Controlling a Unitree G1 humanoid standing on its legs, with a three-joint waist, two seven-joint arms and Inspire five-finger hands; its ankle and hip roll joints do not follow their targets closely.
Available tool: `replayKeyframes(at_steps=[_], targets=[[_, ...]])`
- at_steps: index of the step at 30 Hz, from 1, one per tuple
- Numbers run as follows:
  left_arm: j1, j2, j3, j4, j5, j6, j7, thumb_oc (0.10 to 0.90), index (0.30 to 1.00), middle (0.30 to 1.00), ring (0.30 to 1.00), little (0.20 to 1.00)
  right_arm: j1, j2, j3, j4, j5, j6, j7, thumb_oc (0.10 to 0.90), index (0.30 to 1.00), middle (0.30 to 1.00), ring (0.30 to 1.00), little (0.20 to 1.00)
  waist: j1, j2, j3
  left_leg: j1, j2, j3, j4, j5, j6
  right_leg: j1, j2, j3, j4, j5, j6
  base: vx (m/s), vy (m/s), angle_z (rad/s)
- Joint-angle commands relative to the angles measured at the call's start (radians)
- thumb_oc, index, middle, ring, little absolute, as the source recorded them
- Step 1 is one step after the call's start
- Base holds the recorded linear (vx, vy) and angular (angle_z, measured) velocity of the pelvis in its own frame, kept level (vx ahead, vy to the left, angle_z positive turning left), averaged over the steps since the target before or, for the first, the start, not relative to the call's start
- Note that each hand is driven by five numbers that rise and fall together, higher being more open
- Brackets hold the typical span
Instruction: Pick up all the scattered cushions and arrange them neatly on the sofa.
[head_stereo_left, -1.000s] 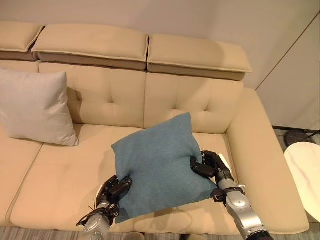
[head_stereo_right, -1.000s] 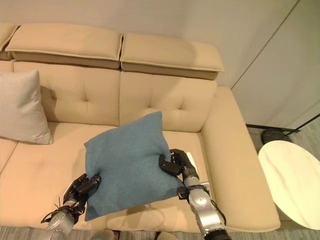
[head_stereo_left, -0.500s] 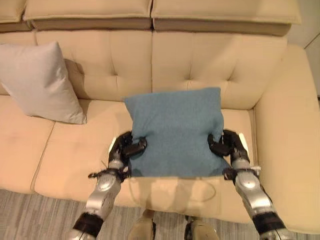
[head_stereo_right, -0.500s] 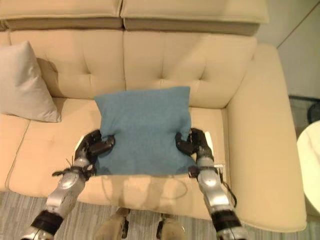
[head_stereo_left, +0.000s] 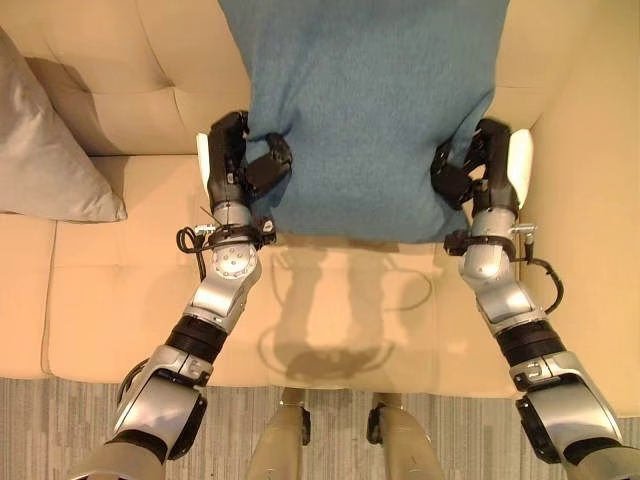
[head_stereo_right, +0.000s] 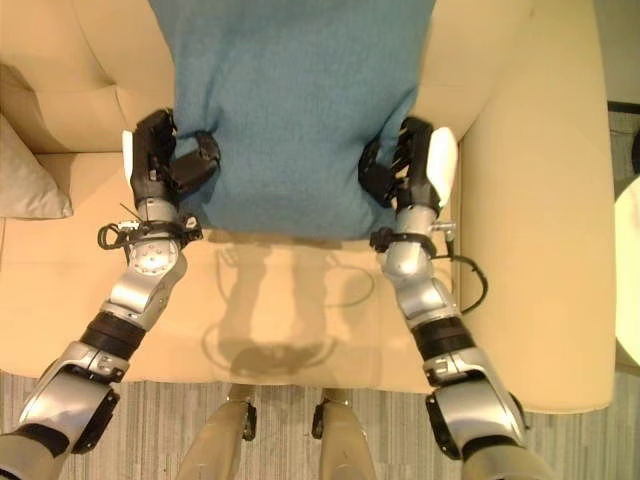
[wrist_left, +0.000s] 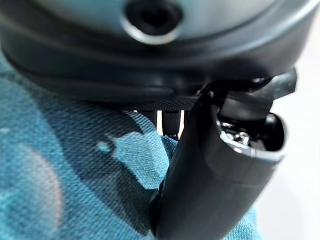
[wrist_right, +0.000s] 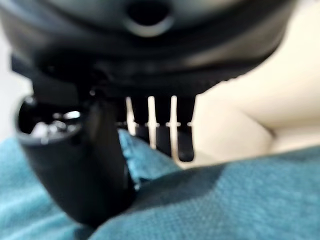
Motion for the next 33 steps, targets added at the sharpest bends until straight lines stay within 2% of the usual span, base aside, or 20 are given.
replayKeyframes(at_steps=[1,4,5,6,7,8,10,12,17,20,21,24,25,26,27,32,33], targets=[[-0.240,-0.022,-0.084,-0.084,0.121,-0.203,0.015,0.400,0.300,0.300,0.300,0.300,-0.210,0.035,0.086,-0.151,-0.104,-0.149,-0.088,0.400,0.300,0.300,0.300,0.300,0.025,-0.037,-0.116,0.040,-0.028,0.026,0.006,-0.137,-0.012,-0.065,-0.057,0.019,0.131,-0.124,0.071,-0.03,-0.009,-0.03],[-0.319,0.001,-0.114,0.008,0.127,-0.179,0.016,0.400,0.300,0.300,0.300,0.300,-0.266,0.037,0.101,-0.076,-0.060,-0.139,-0.095,0.400,0.300,0.300,0.300,0.300,0.024,-0.034,-0.112,0.020,-0.030,0.024,0.002,-0.124,-0.015,-0.085,-0.061,0.019,0.130,-0.114,0.072,0.00,-0.004,-0.01],[-0.402,0.018,-0.149,0.110,0.111,-0.161,0.011,0.554,0.531,0.531,0.531,0.531,-0.337,0.036,0.128,0.012,-0.024,-0.120,-0.103,0.400,0.300,0.300,0.300,0.300,0.022,-0.028,-0.106,0.011,-0.033,0.020,0.001,-0.123,-0.018,-0.098,-0.059,0.024,0.134,-0.115,0.074,-0.04,0.010,0.02],[-0.455,0.017,-0.171,0.175,0.077,-0.155,-0.003,0.800,0.900,0.900,0.900,0.900,-0.381,0.031,0.150,0.072,0.013,-0.114,-0.094,0.568,0.552,0.552,0.552,0.552,0.021,-0.027,-0.102,0.002,-0.034,0.019,0.001,-0.119,-0.020,-0.105,-0.059,0.023,0.135,-0.112,0.075,-0.04,0.006,0.02],[-0.516,0.025,-0.192,0.246,0.041,-0.148,-0.015,0.800,0.900,0.900,0.900,0.900,-0.437,0.025,0.177,0.140,0.062,-0.107,-0.078,0.769,0.853,0.853,0.853,0.853,0.020,-0.024,-0.097,-0.006,-0.036,0.018,0.001,-0.115,-0.021,-0.113,-0.059,0.021,0.137,-0.109,0.076,-0.05,-0.009,0.02],[-0.571,0.039,-0.215,0.303,0.009,-0.143,-0.033,0.800,0.900,0.900,0.900,0.900,-0.486,0.019,0.202,0.201,0.117,-0.104,-0.057,0.800,0.900,0.900,0.900,0.900,0.020,-0.021,-0.089,-0.014,-0.037,0.017,0.001,-0.111,-0.024,-0.122,-0.061,0.020,0.140,-0.105,0.078,-0.06,-0.006,0.03],[-0.617,0.070,-0.225,0.339,-0.038,-0.138,-0.050,0.800,0.900,0.900,0.900,0.900,-0.533,0.016,0.231,0.265,0.229,-0.089,0.000,0.800,0.900,0.900,0.900,0.900,0.023,-0.014,-0.072,-0.024,-0.040,0.014,0.001,-0.104,-0.026,-0.134,-0.061,0.019,0.146,-0.102,0.078,-0.04,-0.005,0.03],[-0.601,0.093,-0.222,0.314,-0.054,-0.133,-0.072,0.800,0.900,0.900,0.900,0.900,-0.522,0.010,0.250,0.271,0.266,-0.071,0.038,0.800,0.900,0.900,0.900,0.900,0.025,-0.009,-0.066,-0.025,-0.042,0.012,0.001,-0.103,-0.028,-0.133,-0.062,0.014,0.146,-0.105,0.076,0.00,0.000,0.00],[-0.499,0.126,-0.182,0.315,-0.051,-0.109,-0.100,0.800,0.900,0.900,0.900,0.900,-0.456,0.010,0.257,0.256,0.266,-0.069,0.091,0.800,0.900,0.900,0.900,0.900,0.026,-0.012,-0.070,-0.005,-0.042,0.007,0.001,-0.107,-0.031,-0.106,-0.058,0.006,0.134,-0.108,0.069,0.00,-0.012,0.02],[-0.350,0.147,-0.121,0.273,-0.060,-0.100,-0.125,0.800,0.900,0.900,0.900,0.900,-0.363,-0.018,0.227,0.220,0.257,-0.064,0.114,0.800,0.900,0.900,0.900,0.900,0.029,-0.019,-0.069,0.013,-0.041,0.008,0.001,-0.108,-0.034,-0.076,-0.055,0.004,0.121,-0.108,0.067,0.00,-0.021,0.03],[-0.348,0.147,-0.121,0.272,-0.060,-0.099,-0.125,0.800,0.900,0.900,0.900,0.900,-0.362,-0.018,0.227,0.219,0.257,-0.064,0.114,0.800,0.900,0.900,0.900,0.900,0.029,-0.019,-0.070,0.013,-0.041,0.008,0.001,-0.108,-0.034,-0.075,-0.055,0.003,0.120,-0.108,0.067,0.00,-0.030,0.07],[-0.110,0.156,-0.025,0.194,-0.056,-0.090,-0.179,0.800,0.900,0.900,0.900,0.900,-0.170,-0.079,0.130,0.140,0.240,-0.065,0.153,0.800,0.900,0.900,0.900,0.900,0.034,-0.019,-0.069,0.044,-0.041,0.009,0.001,-0.114,-0.035,-0.036,-0.059,-0.001,0.118,-0.114,0.063,0.00,-0.019,0.08],[0.008,0.164,0.019,0.162,-0.053,-0.082,-0.205,0.800,0.900,0.900,0.900,0.900,-0.059,-0.091,0.076,0.097,0.232,-0.068,0.172,0.800,0.900,0.900,0.900,0.900,0.035,-0.022,-0.077,0.064,-0.040,0.014,0.001,-0.120,-0.033,-0.012,-0.059,-0.002,0.113,-0.116,0.062,0.02,-0.010,0.05],[0.008,0.164,0.019,0.162,-0.053,-0.082,-0.205,0.800,0.900,0.900,0.900,0.900,-0.059,-0.091,0.076,0.097,0.232,-0.068,0.172,0.800,0.900,0.900,0.900,0.900,0.035,-0.022,-0.077,0.064,-0.040,0.014,0.001,-0.120,-0.033,-0.012,-0.059,-0.002,0.113,-0.116,0.062,0.05,-0.013,0.06],[0.109,0.181,0.057,0.140,-0.035,-0.071,-0.233,0.800,0.900,0.900,0.900,0.900,0.053,-0.087,0.015,0.061,0.252,-0.081,0.202,0.800,0.900,0.900,0.900,0.900,0.034,-0.026,-0.088,0.082,-0.038,0.017,0.001,-0.126,-0.030,0.013,-0.059,-0.005,0.108,-0.119,0.061,0.05,-0.005,0.05],[0.419,0.192,0.167,0.062,0.021,-0.047,-0.331,0.800,0.900,0.900,0.900,0.900,0.375,-0.065,-0.102,-0.022,0.226,-0.095,0.306,0.800,0.900,0.900,0.900,0.900,0.027,-0.041,-0.130,0.161,-0.030,0.022,0.001,-0.151,-0.018,0.102,-0.051,-0.008,0.099,-0.137,0.061,0.11,-0.025,0.05],[0.577,0.187,0.219,0.041,0.068,-0.032,-0.378,0.800,0.900,0.900,0.900,0.900,0.527,-0.047,-0.156,-0.020,0.216,-0.094,0.366,0.800,0.900,0.900,0.900,0.900,0.023,-0.051,-0.146,0.218,-0.021,0.020,0.001,-0.164,-0.014,0.168,-0.041,-0.015,0.093,-0.154,0.059,0.15,-0.061,-0.01]])
